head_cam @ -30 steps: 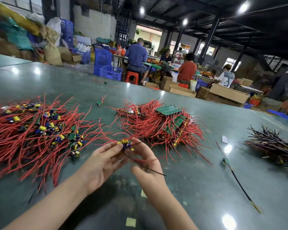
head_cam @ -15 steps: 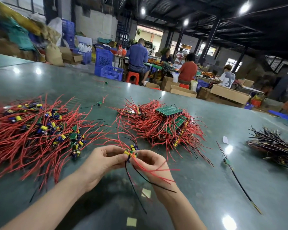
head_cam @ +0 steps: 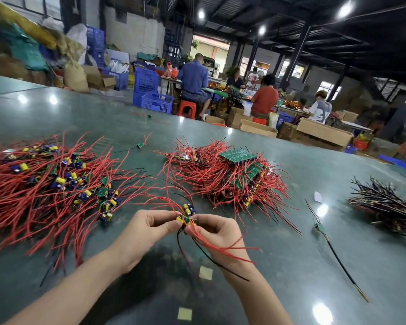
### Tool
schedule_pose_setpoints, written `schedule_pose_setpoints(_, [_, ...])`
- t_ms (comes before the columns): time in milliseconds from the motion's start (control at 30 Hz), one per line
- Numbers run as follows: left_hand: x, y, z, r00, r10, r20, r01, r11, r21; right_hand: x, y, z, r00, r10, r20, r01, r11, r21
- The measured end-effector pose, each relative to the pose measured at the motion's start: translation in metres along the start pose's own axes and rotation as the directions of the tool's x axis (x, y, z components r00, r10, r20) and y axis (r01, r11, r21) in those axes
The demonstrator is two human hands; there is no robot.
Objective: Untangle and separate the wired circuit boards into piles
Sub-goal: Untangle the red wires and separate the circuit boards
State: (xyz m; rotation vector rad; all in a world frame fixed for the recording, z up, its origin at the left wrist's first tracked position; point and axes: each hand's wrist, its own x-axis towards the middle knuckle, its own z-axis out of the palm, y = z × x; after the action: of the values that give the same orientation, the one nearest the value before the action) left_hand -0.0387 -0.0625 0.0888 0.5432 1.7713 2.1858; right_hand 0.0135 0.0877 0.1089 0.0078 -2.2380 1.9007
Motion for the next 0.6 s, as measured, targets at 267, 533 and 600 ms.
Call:
schedule_pose_setpoints(267, [0.007, -0.004, -0.005, 0.974, -0.183, 0.132, 0.211, 0.945, -0.25, 0.002, -0.002, -0.003, 0.995, 0.096, 0.036, -0.1, 0.984, 0.146])
schedule_pose_setpoints(533, [0.012, -0.001, -0.014, 0.976, -0.215, 0.044, 0.215, 0.891, -0.4, 0.001, -0.01, -0.009, 0.988, 0.145, 0.05, -0.152, 0.888, 0.433])
schedule_pose_setpoints(600, [0.012, -0.005, -0.011, 0.985, -0.087, -0.147, 0.101, 0.991, 0.091, 0.002, -0.006, -0.011, 0.995, 0.067, -0.074, -0.046, 0.968, 0.247])
